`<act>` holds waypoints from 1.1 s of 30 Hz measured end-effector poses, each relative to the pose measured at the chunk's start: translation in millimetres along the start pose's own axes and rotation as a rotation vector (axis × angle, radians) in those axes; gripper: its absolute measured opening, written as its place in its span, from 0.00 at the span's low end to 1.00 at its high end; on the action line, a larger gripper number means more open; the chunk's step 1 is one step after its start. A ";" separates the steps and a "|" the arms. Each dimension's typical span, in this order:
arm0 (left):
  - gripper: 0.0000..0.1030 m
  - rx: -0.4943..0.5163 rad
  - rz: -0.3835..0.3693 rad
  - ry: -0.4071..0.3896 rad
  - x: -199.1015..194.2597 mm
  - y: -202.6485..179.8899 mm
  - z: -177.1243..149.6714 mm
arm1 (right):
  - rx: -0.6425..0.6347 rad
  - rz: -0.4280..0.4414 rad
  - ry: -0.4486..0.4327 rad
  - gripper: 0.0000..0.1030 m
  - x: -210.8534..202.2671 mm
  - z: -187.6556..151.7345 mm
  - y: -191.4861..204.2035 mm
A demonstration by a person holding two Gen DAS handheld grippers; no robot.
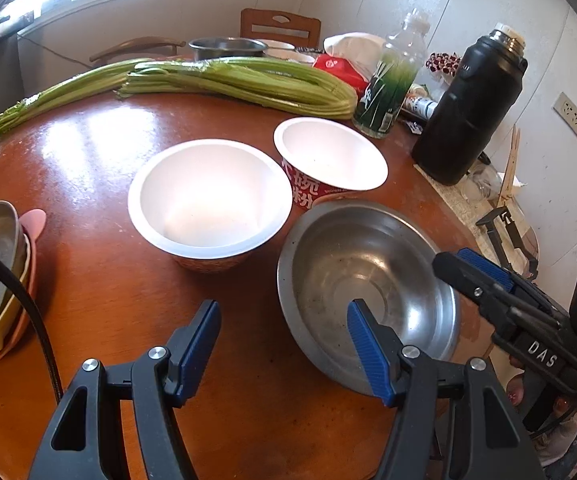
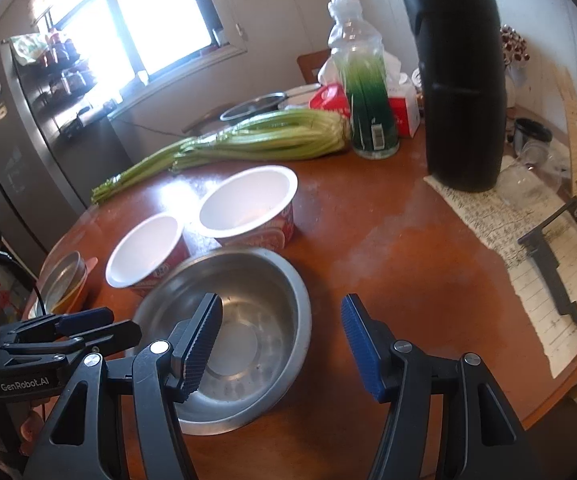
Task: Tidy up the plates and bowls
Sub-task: 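Grasp the rim of the large steel mixing bowl with the left tool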
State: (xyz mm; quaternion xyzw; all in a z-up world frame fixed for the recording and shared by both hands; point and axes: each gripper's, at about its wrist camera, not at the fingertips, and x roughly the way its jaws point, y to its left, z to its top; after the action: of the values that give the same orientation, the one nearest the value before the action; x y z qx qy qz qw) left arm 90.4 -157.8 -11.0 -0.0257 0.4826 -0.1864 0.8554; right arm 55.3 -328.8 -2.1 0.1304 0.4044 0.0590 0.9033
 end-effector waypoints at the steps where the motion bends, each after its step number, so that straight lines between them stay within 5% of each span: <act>1: 0.63 0.001 -0.001 0.004 2.5 -0.5 0.3 | -0.001 0.000 0.008 0.62 2.9 -0.8 0.4; 10: 0.63 0.010 -0.056 0.016 19.7 -5.5 4.5 | 0.006 0.016 0.032 0.61 20.7 -2.7 -0.9; 16: 0.62 0.027 -0.089 0.010 25.3 -9.1 7.1 | -0.004 0.040 0.042 0.45 26.9 -3.0 1.9; 33: 0.60 0.035 -0.096 -0.027 6.1 -1.6 3.0 | -0.052 0.055 0.033 0.45 15.0 -0.4 27.7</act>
State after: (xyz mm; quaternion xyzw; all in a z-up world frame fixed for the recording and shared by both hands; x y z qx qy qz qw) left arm 95.2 -161.8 -14.0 -0.0363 0.4656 -0.2352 0.8524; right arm 65.0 -298.9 -5.2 0.1172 0.4138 0.0965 0.8976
